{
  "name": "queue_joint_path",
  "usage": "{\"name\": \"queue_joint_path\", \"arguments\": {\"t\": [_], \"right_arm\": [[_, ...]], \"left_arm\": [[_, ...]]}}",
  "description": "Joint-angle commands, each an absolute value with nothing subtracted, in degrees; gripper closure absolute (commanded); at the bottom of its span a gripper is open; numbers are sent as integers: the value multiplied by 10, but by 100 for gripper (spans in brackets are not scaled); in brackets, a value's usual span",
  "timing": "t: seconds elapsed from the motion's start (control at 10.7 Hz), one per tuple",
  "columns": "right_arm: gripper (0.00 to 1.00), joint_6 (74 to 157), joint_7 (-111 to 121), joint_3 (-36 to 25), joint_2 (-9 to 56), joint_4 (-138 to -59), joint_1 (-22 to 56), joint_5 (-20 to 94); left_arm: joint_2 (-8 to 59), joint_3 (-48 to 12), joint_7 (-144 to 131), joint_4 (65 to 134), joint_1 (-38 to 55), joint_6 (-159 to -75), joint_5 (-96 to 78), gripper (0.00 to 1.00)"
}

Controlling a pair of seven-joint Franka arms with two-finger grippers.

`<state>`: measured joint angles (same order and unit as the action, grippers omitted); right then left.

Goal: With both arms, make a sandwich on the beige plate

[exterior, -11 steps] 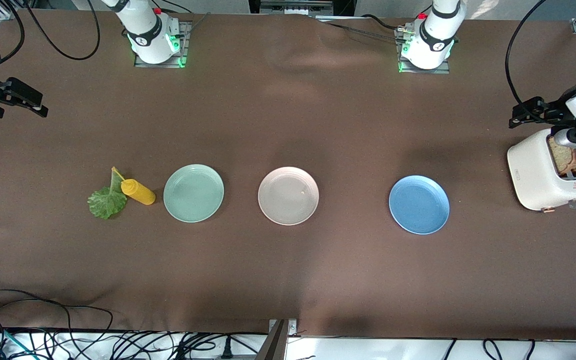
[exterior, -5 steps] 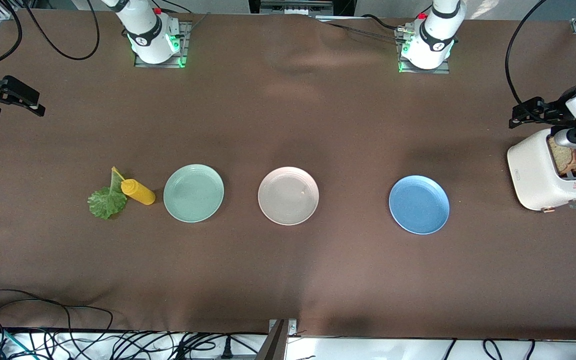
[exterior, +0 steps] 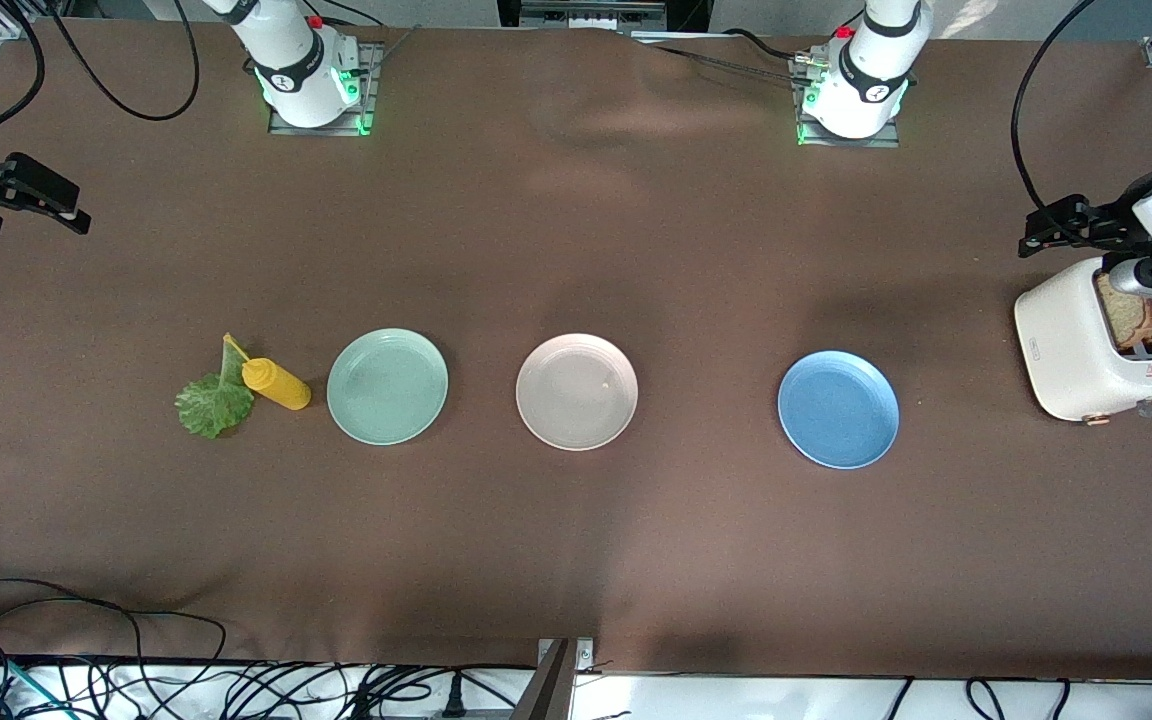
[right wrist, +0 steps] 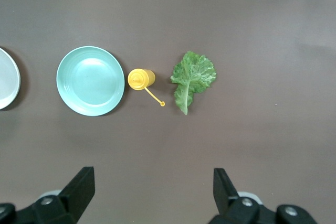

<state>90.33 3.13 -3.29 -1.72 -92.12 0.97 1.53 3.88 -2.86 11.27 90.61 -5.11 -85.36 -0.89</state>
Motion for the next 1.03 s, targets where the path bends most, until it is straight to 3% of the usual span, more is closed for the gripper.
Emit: {"name": "queue_joint_path", "arguments": {"t": [0.0,0.93], "right_arm": [[0,901,25,-33,-2,-909,11,16],[0,907,25,-33,0,-908,11,15]], "left_arm": [[40,-29,119,904,-54,-855,-14,0],[47,-27,109,902,-55,-855,-14,0]]}}
